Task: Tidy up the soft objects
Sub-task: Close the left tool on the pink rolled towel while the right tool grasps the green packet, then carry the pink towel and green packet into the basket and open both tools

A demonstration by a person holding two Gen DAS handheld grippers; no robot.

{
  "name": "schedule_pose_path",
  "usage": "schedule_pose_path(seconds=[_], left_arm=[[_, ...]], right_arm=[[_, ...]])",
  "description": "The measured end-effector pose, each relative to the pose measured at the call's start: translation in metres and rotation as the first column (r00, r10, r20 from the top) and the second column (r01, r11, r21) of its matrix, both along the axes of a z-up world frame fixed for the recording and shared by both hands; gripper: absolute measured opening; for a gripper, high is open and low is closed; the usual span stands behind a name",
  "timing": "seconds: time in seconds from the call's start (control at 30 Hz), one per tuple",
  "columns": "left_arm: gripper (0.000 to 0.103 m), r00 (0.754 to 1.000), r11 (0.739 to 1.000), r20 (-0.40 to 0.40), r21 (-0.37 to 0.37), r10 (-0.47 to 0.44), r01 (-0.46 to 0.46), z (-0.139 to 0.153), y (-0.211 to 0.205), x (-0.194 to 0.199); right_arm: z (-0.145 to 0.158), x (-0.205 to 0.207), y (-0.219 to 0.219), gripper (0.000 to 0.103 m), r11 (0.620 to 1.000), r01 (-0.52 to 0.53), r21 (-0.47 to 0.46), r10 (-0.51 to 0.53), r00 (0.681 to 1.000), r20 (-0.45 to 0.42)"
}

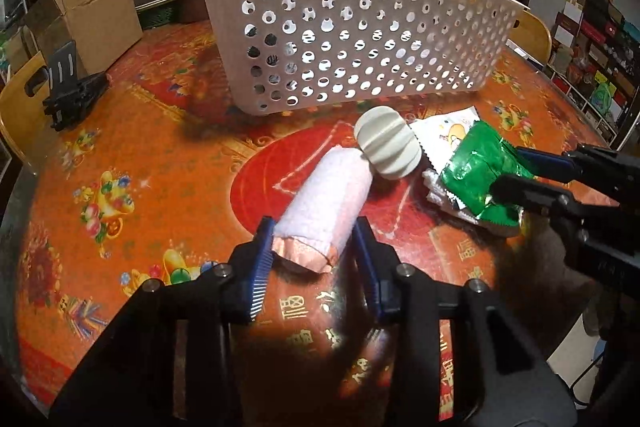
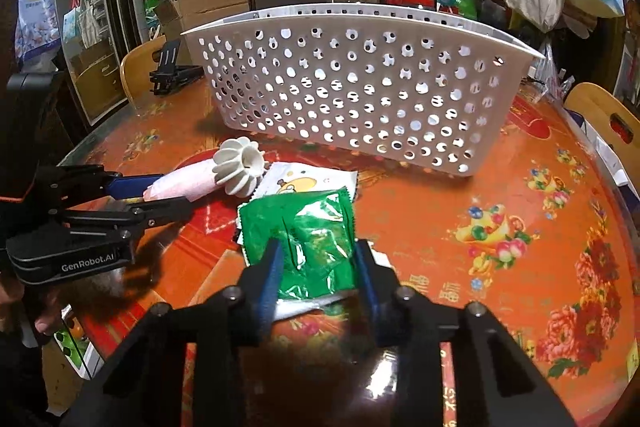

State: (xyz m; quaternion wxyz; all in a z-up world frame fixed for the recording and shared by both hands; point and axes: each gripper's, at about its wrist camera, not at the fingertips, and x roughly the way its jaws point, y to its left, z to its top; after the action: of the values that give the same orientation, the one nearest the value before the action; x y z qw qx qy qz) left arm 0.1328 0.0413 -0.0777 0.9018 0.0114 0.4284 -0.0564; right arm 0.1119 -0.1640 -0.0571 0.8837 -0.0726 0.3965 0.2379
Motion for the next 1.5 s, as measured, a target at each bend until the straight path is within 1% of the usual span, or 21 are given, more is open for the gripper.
schedule_pose_path(seconds=[0.17,0.23,0.33,0.37,0.47,0.6,0.67,0.87,1.07,1.33,1.5], left_arm=[[0.037,1.000,1.000,0.007,-0.008,-0.002,0.002,0.000,0.001,-0.001],[0.037,1.000,1.000,0.008,-0.007,-0.003,0.003,0.000,0.002,-0.001],[0.037,1.000,1.000,0.009,-0.009,-0.002,0.002,0.000,0.002,0.000],[0.037,1.000,1.000,0.010,-0.009,-0.001,0.001,-0.001,0.002,0.001],[0.036,1.000,1.000,0.014,-0.012,0.006,-0.006,-0.001,0.002,0.001],[0.035,0.999,1.000,0.031,-0.019,0.022,-0.022,-0.001,0.003,-0.002],[0.034,0.998,0.999,0.053,-0.022,0.033,-0.031,0.001,0.005,-0.005],[0.034,0.995,0.998,0.085,-0.034,0.056,-0.053,0.010,0.012,-0.012],[0.033,0.988,0.997,0.138,-0.053,0.063,-0.056,0.023,0.017,-0.023],[0.033,0.984,0.996,0.164,-0.071,0.066,-0.055,0.036,0.018,-0.032],[0.033,0.978,0.995,0.195,-0.083,0.073,-0.058,0.050,0.018,-0.039]], right_arm=[[-0.001,0.001,-0.004,0.031,1.000,-0.008,0.011,0.008,1.000,-0.012],[-0.001,0.001,-0.005,0.028,1.000,-0.007,0.018,0.008,1.000,-0.012],[0.001,-0.002,-0.006,0.022,1.000,-0.019,0.017,0.019,1.000,0.001],[0.002,-0.003,-0.006,0.013,1.000,-0.023,0.017,0.023,1.000,0.006],[0.005,-0.007,-0.009,0.009,0.999,-0.033,0.036,0.032,0.999,0.021],[0.009,-0.013,-0.010,0.008,0.998,-0.041,0.043,0.040,0.999,0.036],[0.012,-0.017,-0.009,0.008,0.998,-0.044,0.048,0.042,0.998,0.046],[0.024,-0.025,-0.009,0.005,0.997,-0.055,0.061,0.050,0.996,0.075],[0.038,-0.031,-0.012,0.003,0.995,-0.062,0.074,0.055,0.994,0.098],[0.055,-0.038,-0.017,0.003,0.994,-0.068,0.085,0.056,0.990,0.131],[0.070,-0.040,-0.023,0.003,0.994,-0.054,0.091,0.039,0.986,0.159]])
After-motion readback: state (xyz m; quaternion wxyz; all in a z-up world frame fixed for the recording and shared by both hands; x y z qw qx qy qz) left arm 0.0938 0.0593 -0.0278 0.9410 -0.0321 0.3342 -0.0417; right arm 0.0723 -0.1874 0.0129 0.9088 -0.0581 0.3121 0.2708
